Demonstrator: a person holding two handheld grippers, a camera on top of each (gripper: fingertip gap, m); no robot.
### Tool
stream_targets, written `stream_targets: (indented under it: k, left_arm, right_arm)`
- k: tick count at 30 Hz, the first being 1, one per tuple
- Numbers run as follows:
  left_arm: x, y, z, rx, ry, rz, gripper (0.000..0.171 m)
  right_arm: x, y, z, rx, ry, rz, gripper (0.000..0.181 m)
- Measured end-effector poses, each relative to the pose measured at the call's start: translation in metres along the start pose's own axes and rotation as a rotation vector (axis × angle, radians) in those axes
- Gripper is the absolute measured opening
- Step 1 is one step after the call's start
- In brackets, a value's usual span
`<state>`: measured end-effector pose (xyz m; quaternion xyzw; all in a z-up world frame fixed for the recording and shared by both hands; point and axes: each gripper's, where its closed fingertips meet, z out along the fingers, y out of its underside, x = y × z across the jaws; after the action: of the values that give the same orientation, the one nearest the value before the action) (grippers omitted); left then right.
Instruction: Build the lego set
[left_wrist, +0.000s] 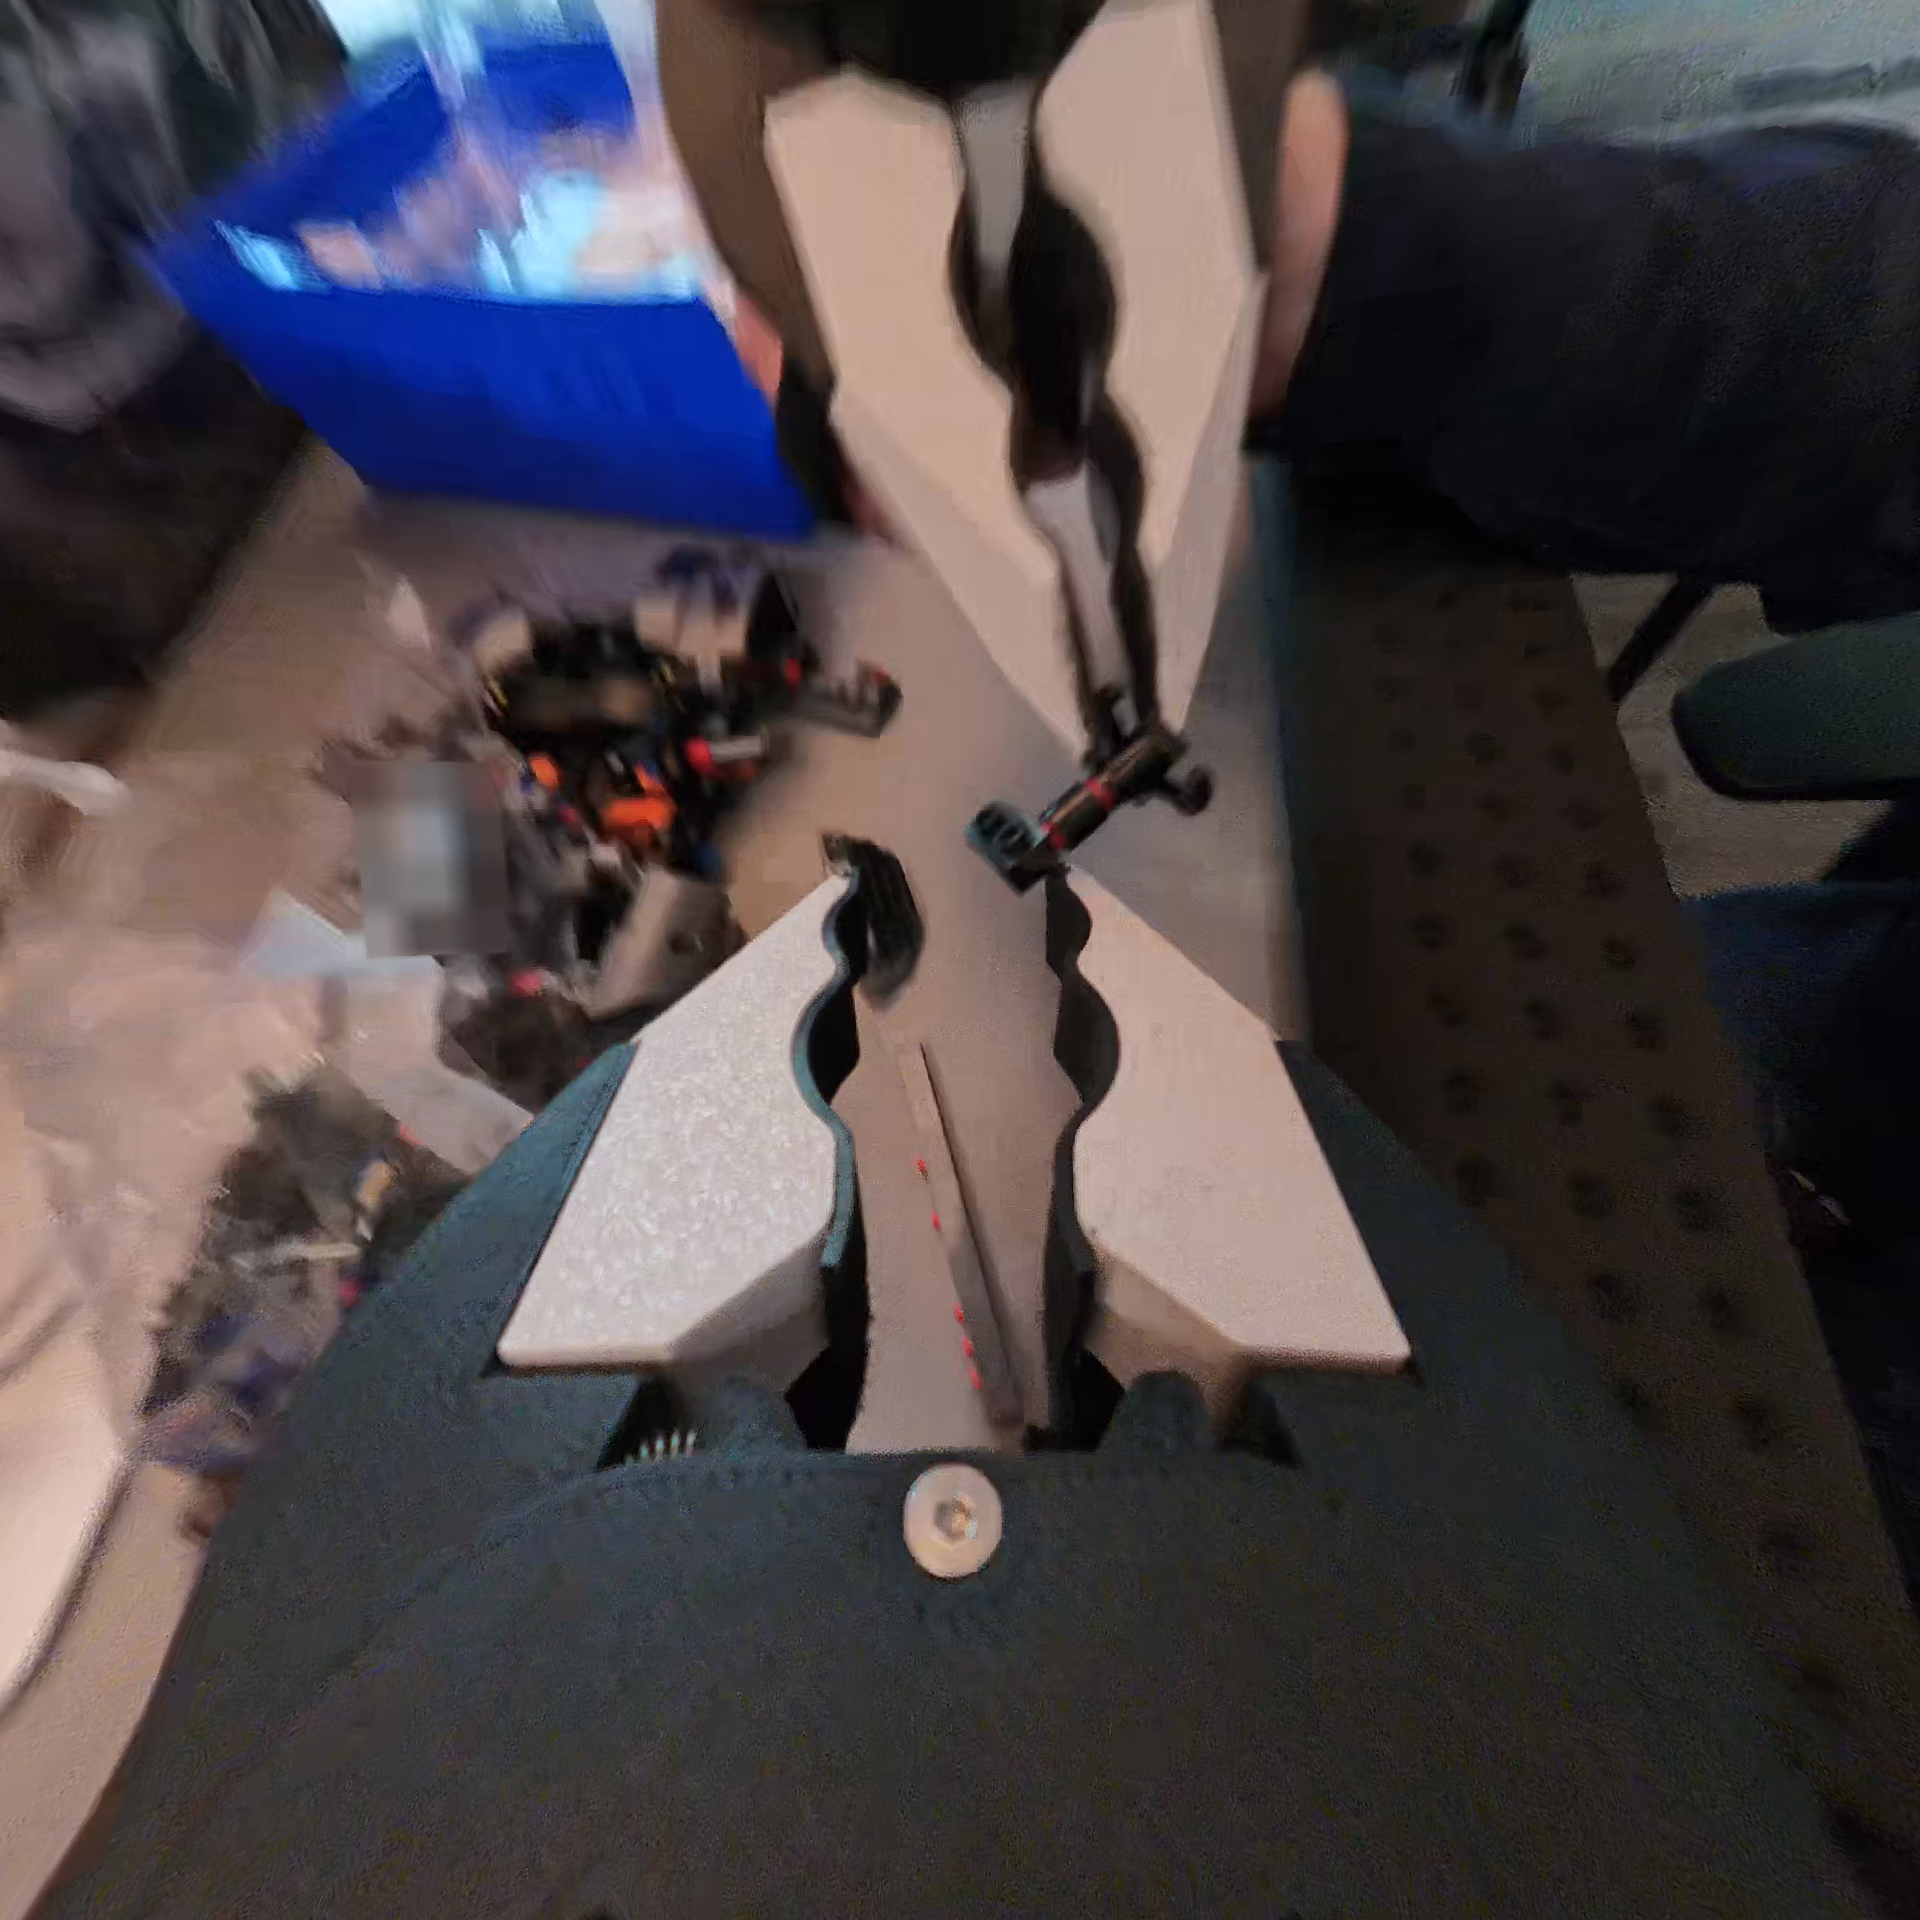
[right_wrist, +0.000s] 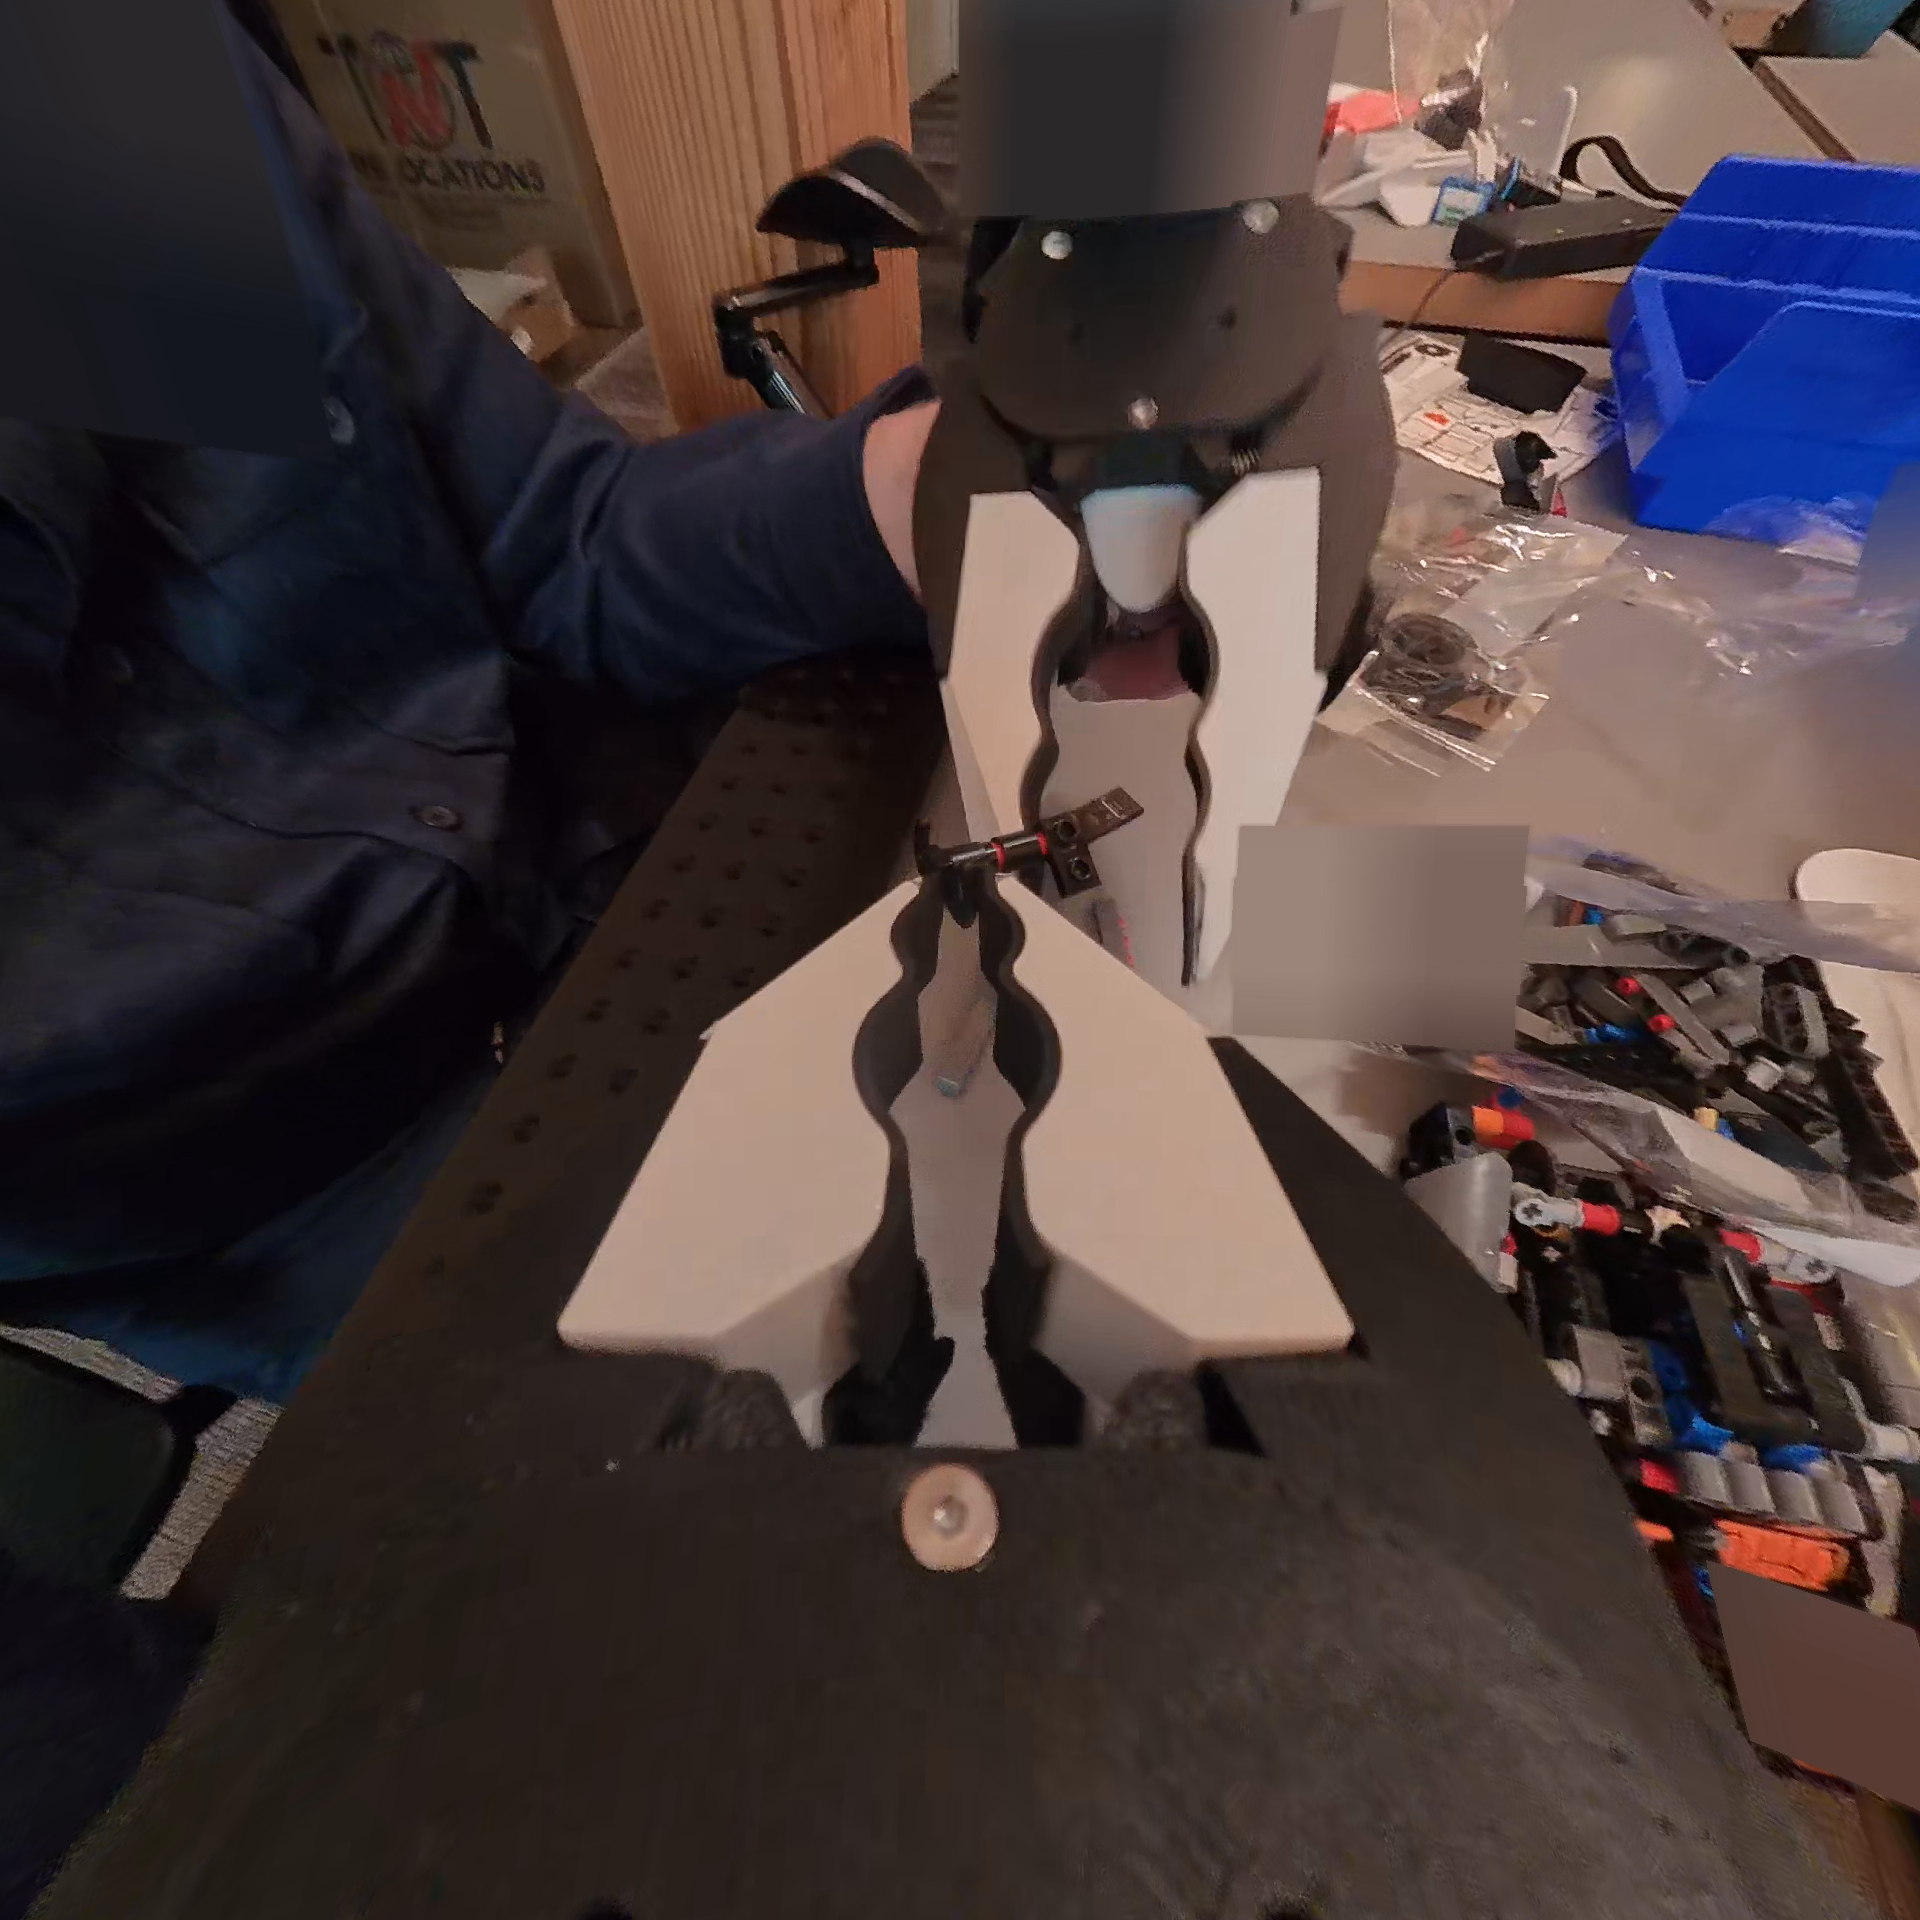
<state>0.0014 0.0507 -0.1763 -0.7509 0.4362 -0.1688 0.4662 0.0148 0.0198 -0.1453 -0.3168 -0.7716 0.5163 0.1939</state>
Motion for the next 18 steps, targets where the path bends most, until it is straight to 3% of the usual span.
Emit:
stream_targets:
  k: [2, 6, 8, 12, 18]
  left_arm:
    - [0.002, -0.016, -0.007, 0.074, -0.050, 0.098, 0.025]
    - [0.003, -0.022, -0.004, 0.066, -0.162, 0.256, 0.008]
    - [0.002, -0.022, -0.003, 0.058, -0.188, 0.282, 0.008]
    - [-0.005, -0.029, -0.008, 0.075, -0.268, 0.319, 0.024]
    - [-0.004, -0.032, -0.007, 0.040, -0.365, 0.444, 0.015]
  right_arm:
    - [-0.002, -0.006, -0.004, 0.051, -0.035, 0.028, 0.004]
    - [-0.004, -0.007, -0.008, 0.086, -0.086, 0.078, 0.004]
    - [-0.004, -0.005, -0.009, 0.092, -0.103, 0.101, 0.003]
    - [-0.007, -0.005, -0.011, 0.109, -0.148, 0.144, 0.003]
    - [-0.004, -0.003, -0.016, 0.125, -0.178, 0.220, 0.002]
